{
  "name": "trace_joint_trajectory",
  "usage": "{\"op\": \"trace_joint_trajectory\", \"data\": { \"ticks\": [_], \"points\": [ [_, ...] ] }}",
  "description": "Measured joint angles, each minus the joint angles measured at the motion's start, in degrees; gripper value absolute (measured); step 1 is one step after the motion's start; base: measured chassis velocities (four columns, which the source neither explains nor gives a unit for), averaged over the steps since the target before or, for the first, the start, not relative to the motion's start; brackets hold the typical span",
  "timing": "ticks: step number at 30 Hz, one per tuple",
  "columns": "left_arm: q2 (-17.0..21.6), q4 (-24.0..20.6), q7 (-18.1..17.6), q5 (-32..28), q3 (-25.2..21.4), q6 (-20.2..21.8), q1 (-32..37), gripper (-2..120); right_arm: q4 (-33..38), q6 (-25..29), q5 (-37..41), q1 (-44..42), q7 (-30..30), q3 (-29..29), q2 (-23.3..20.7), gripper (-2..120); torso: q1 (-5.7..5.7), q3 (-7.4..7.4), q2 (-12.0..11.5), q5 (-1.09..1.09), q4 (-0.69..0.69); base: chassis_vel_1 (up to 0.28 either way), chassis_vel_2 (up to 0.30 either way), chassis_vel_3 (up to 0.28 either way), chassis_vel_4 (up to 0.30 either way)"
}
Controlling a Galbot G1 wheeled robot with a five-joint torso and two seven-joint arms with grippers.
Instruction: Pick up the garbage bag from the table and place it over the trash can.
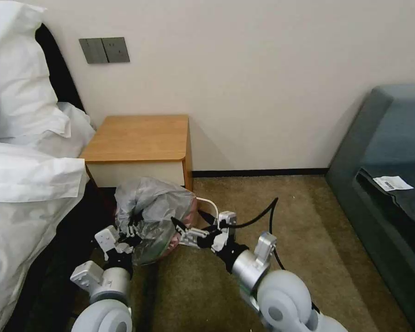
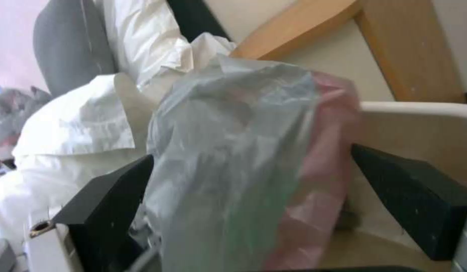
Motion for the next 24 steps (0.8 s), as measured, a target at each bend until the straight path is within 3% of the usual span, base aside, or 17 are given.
{"op": "trace_joint_trajectory", "data": {
  "ticks": [7,24],
  "points": [
    [0.0,0.0,0.1,0.5,0.3,-0.3,0.5,9,-1.8,-0.2,1.8,0.9,-0.1,-0.6,1.9,99,0.0,0.0,0.0,0.0,0.0,0.0,0.0,0.0,0.0],
    [-0.4,-0.4,0.1,1.0,0.5,-0.8,0.9,9,-3.2,1.5,-1.5,1.7,-1.0,-0.7,2.5,40,0.0,0.0,0.0,0.01,0.0,0.0,0.0,0.0,0.0]
  ]
}}
